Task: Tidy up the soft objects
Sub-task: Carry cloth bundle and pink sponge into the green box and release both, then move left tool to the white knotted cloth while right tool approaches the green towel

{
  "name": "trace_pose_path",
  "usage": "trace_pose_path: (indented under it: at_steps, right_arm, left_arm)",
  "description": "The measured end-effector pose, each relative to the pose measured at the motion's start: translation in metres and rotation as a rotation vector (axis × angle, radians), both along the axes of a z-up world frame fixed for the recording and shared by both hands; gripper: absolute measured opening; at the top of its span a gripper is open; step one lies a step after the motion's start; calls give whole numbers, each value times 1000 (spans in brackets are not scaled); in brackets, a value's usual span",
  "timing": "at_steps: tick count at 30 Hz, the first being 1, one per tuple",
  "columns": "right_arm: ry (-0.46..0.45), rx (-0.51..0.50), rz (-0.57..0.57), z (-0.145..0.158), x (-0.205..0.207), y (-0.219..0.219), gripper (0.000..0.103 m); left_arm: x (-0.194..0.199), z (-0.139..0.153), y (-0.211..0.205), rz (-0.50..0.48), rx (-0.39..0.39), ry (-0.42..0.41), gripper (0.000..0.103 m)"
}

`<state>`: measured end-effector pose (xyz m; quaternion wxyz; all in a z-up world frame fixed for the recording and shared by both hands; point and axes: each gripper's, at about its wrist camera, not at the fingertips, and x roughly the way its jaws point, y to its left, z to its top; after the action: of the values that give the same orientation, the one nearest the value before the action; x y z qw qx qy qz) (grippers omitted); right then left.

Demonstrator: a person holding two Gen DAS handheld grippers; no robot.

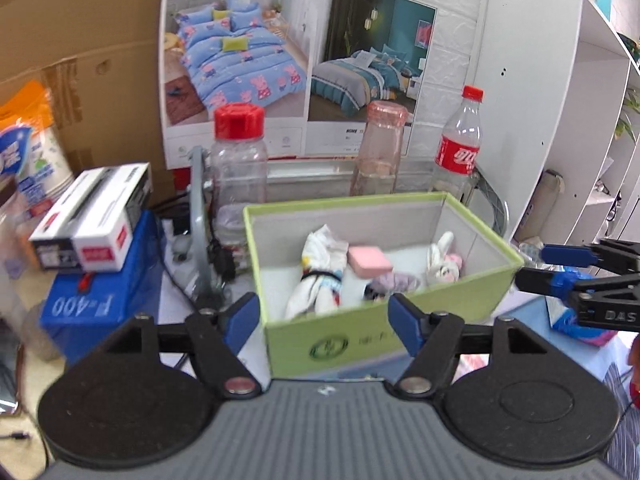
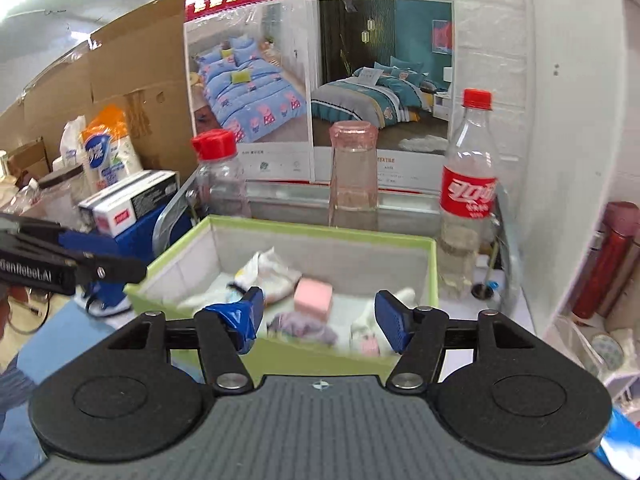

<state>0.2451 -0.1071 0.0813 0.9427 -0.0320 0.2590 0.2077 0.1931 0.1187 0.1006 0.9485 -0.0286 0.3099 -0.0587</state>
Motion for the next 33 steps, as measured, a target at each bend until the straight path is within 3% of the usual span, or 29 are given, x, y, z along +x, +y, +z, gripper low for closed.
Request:
trace_pose_path:
  at_steps: [8,13,16,20,22,25,28,33]
  right_arm:
    - [-40,17,-148,-25,-108,-40,50]
    - [-4,134,-321,-58,-165,-76,52]
    - [14,215,-396,-73,-187,-90,53]
    - [0,217,-422,-72,-193,-93,53]
    - [-23,228,-422,-67,-194,-93,54]
    - [-36,228,-418,-65,-197,-95,54]
    - [-40,211,-431,-66,-198,-99,55]
    - [-30,213,-450,-69,-192,-105,55]
  left_arm:
    - [-71,-40,4,55,33,69,71]
    - [-90,-59,14,88,-27,116,71]
    - [-75,-51,11,27,-80,158,71]
    - [-33,-46,-14,-214,-132,290,72]
    - [-12,-51,-29,-295,-107,360,72]
    - [8,-66,-54,-355,11,446,72]
    - [22,-81,-60,-361,76,503,72]
    - [26,-88,-36,-288,81,509,73]
